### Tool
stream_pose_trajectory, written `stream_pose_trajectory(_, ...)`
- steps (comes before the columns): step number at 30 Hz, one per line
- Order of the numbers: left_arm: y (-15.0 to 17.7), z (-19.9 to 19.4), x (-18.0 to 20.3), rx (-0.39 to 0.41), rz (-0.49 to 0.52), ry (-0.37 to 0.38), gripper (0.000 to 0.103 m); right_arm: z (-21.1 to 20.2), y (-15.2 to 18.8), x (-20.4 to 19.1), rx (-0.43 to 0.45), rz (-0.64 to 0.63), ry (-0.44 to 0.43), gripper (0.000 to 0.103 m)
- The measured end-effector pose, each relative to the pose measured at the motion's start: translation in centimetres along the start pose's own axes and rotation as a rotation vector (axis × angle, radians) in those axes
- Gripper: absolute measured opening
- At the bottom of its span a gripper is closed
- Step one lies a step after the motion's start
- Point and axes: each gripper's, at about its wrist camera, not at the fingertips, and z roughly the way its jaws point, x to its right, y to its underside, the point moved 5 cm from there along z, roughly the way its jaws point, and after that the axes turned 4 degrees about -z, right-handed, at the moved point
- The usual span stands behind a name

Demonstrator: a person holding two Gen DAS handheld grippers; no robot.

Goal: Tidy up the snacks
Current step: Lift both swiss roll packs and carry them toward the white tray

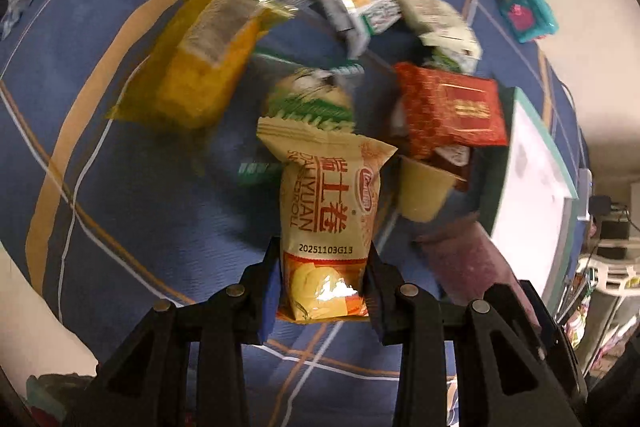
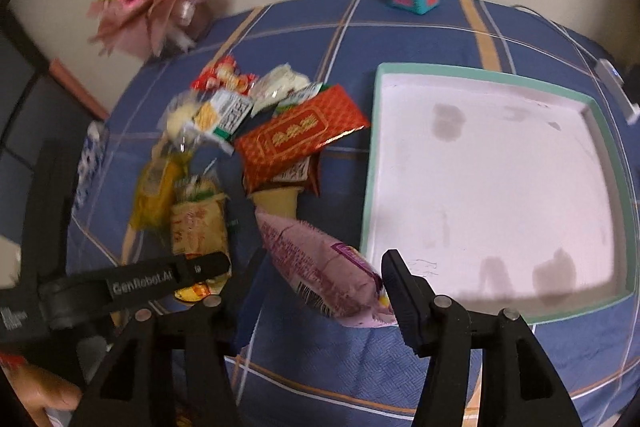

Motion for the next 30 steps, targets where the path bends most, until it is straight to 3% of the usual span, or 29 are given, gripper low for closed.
stream_pose_trajectory(7,-0.9,0.8,-1.1,-0.022,-0.014,-0.027,0.038,2.3,0.5,-1.0,-0.070,-0.113,0.071,0.064)
stream_pose_trajectory(17,-1.4,1.9,0.2,-0.025,0.000,-0.046,0.038,3.2,0.7,-1.6,-0.072,-0.165,0.109,0.065)
stream_pose_trajectory(23,-0.8,3.2,1.2,-0.021,0.006,-0.053,0.038,3.8,1.0,-1.4,-0.097,-0.178,0.142,0.057)
stream_pose_trajectory(30,-0.7,2.8,2.0,-0.016,0.016,-0.020,0.038,3.4,0.7,-0.8,-0.094,-0.127,0.105,0.051)
